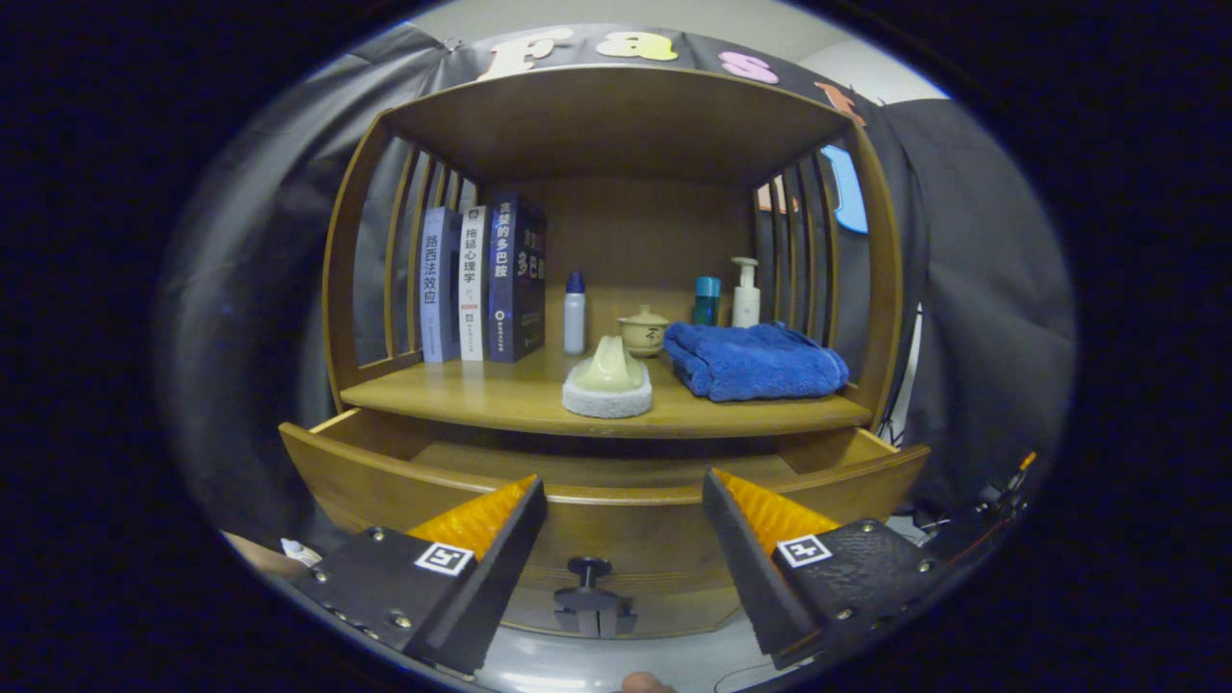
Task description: Pull open the drawer, take out the items inside it, and place them on the countertop above the cabinet.
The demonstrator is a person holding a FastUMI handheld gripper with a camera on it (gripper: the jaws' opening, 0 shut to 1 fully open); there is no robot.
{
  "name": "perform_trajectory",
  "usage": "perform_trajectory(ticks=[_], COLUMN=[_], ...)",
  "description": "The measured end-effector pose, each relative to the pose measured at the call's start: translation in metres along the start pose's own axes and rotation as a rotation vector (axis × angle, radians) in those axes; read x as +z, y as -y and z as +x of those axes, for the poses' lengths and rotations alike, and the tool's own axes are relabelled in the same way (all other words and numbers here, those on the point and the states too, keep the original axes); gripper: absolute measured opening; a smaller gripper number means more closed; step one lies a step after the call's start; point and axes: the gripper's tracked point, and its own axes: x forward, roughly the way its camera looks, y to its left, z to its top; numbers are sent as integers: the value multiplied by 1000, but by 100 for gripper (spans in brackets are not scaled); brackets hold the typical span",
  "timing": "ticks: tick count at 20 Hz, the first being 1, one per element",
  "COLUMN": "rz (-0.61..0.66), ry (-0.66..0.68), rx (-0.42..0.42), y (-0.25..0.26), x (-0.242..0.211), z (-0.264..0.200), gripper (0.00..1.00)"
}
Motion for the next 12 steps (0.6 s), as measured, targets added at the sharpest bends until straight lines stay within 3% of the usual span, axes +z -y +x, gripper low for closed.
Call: perform_trajectory(ticks=[2,6,12], rz=[-30,-80,-115], ry=[21,64,123], rx=[27,161,73], y=[-11,-48,-54], x=[2,7,12], z=[9,19,25], gripper=[99,98,98])
